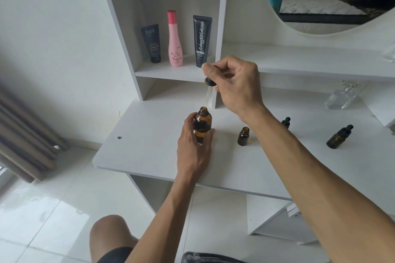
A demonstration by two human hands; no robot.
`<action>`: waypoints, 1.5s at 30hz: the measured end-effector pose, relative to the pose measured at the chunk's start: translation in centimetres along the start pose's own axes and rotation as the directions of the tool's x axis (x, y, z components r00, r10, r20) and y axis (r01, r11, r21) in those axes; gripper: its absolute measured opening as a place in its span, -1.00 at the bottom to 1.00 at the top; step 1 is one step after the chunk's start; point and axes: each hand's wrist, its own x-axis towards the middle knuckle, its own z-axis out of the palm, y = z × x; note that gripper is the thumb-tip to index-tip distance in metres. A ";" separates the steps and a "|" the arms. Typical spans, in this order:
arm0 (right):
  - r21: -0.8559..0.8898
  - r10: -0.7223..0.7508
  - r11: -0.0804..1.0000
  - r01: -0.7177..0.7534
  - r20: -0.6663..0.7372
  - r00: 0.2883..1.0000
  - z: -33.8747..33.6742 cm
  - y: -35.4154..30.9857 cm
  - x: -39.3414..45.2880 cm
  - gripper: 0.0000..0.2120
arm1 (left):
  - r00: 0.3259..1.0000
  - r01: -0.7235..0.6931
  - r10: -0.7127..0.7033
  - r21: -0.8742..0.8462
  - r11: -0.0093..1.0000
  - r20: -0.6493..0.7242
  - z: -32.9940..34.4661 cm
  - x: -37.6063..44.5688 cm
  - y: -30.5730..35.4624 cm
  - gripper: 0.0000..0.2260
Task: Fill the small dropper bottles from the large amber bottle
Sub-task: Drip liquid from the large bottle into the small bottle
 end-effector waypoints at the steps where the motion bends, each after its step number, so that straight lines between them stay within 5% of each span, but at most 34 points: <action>1: -0.008 -0.010 1.000 0.010 0.009 1.000 0.1 0.0 0.0 -0.81 | 1.000 0.000 0.000 0.001 1.000 -0.001 0.0 0.0 0.0 -0.59; 29: -0.124 0.077 0.990 -0.061 0.127 0.989 1.5 3.7 -2.7 -0.83 | 1.000 -0.023 0.023 -0.024 0.999 -0.005 -0.1 0.0 0.0 -0.56; 45: 0.121 0.090 0.988 -0.095 0.047 0.995 0.1 0.7 -1.2 -0.83 | 1.000 -0.015 0.015 -0.016 1.000 -0.003 -0.1 0.1 0.0 -0.58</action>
